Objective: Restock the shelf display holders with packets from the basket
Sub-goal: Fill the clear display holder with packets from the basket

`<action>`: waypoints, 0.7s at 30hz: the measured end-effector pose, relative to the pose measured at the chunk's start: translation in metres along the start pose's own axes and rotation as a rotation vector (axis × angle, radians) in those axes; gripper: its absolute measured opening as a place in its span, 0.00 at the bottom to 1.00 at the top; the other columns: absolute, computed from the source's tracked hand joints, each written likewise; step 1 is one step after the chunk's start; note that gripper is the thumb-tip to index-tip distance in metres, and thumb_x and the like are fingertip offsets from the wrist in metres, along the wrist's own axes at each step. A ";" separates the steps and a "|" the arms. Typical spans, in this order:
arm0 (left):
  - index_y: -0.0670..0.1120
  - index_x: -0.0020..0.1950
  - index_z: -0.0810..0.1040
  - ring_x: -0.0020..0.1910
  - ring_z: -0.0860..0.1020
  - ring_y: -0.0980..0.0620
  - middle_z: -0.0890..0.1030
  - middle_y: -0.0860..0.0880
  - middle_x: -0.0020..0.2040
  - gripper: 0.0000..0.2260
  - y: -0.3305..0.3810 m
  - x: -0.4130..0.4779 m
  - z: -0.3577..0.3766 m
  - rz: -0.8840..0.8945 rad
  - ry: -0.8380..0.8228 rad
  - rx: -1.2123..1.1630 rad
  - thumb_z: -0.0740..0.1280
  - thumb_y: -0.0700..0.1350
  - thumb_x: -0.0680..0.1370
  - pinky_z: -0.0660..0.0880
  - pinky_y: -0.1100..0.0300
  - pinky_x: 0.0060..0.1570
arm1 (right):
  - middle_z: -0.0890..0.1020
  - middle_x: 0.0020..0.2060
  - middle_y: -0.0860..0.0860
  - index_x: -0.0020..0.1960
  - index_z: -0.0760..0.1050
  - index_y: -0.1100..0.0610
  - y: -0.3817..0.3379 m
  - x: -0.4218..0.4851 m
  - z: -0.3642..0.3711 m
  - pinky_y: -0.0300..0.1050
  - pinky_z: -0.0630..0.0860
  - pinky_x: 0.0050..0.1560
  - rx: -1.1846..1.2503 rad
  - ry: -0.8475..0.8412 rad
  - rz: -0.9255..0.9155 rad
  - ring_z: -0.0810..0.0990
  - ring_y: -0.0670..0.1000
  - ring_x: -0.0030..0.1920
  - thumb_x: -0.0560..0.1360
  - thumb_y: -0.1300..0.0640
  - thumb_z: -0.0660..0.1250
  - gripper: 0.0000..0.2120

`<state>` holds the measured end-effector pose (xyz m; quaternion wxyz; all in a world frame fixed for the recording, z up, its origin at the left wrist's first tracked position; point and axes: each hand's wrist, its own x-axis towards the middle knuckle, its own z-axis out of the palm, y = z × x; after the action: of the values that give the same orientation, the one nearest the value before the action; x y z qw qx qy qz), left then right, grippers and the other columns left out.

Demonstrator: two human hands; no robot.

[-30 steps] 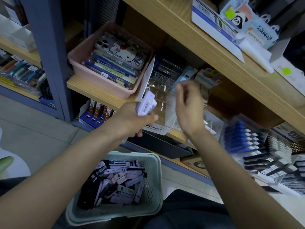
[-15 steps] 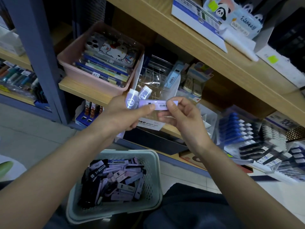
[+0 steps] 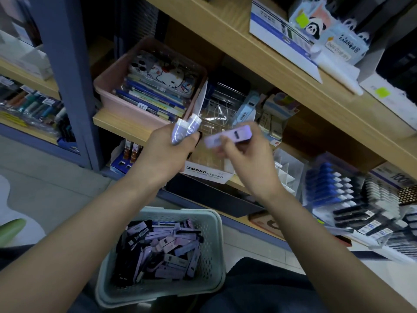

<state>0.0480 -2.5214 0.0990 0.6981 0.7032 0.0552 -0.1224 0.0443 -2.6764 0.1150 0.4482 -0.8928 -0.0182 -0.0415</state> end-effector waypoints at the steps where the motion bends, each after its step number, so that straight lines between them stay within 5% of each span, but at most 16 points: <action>1: 0.47 0.39 0.72 0.18 0.65 0.61 0.69 0.50 0.27 0.10 0.000 0.002 -0.002 -0.014 0.022 -0.003 0.62 0.45 0.80 0.64 0.72 0.20 | 0.80 0.42 0.52 0.45 0.67 0.50 0.000 0.010 0.000 0.56 0.80 0.44 -0.014 0.080 -0.021 0.82 0.57 0.44 0.76 0.61 0.64 0.08; 5: 0.47 0.45 0.71 0.18 0.66 0.61 0.70 0.51 0.29 0.05 0.002 0.005 -0.005 -0.047 0.033 -0.030 0.61 0.45 0.80 0.64 0.72 0.19 | 0.76 0.41 0.47 0.47 0.70 0.55 0.010 0.054 0.007 0.34 0.74 0.43 -0.108 0.397 -0.095 0.78 0.46 0.42 0.77 0.60 0.65 0.04; 7: 0.48 0.46 0.71 0.17 0.66 0.62 0.71 0.51 0.30 0.04 0.003 0.004 -0.006 -0.046 0.017 -0.042 0.60 0.45 0.80 0.65 0.72 0.19 | 0.78 0.42 0.50 0.49 0.72 0.60 0.017 0.072 0.010 0.31 0.70 0.43 -0.150 0.467 -0.076 0.77 0.48 0.44 0.78 0.59 0.64 0.04; 16: 0.49 0.44 0.71 0.17 0.67 0.62 0.72 0.53 0.30 0.05 0.002 0.008 -0.014 -0.037 0.015 -0.052 0.60 0.44 0.81 0.66 0.72 0.21 | 0.75 0.50 0.60 0.58 0.70 0.64 0.022 0.112 0.018 0.37 0.61 0.32 -0.382 0.212 0.132 0.74 0.55 0.48 0.82 0.58 0.54 0.11; 21: 0.51 0.45 0.70 0.19 0.68 0.63 0.76 0.52 0.37 0.05 -0.002 0.012 -0.014 -0.028 0.008 -0.063 0.60 0.44 0.80 0.67 0.71 0.22 | 0.76 0.51 0.57 0.60 0.70 0.63 0.016 0.116 0.014 0.33 0.62 0.35 -0.446 0.219 0.055 0.75 0.54 0.50 0.79 0.65 0.59 0.10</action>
<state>0.0603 -2.5085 0.0942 0.7180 0.6805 0.0719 -0.1276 0.1620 -2.6753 0.1042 0.2403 -0.9600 0.0644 -0.1287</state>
